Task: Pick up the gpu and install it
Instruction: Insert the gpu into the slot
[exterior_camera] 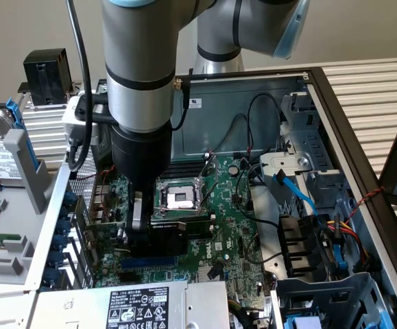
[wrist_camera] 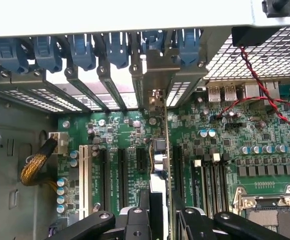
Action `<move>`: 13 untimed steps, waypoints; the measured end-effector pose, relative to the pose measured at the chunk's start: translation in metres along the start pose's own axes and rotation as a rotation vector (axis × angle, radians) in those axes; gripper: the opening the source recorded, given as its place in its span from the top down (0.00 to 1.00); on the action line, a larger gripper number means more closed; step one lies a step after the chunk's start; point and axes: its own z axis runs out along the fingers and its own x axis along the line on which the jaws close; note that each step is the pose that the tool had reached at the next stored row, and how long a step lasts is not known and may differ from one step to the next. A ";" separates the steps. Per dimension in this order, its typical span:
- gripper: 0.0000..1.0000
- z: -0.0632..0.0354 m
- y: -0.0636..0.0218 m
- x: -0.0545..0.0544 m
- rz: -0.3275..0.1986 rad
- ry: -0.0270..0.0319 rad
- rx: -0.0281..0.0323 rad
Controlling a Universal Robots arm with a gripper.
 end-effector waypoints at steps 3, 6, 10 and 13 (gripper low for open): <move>0.73 0.0004 0.0001 0.000 0.000 0.0000 -0.0019; 0.73 0.0011 -0.0001 0.000 -0.001 0.0004 -0.0047; 0.73 0.0015 -0.0001 0.000 -0.005 0.0010 -0.0054; 0.73 0.0017 -0.0001 0.000 -0.008 0.0015 -0.0055</move>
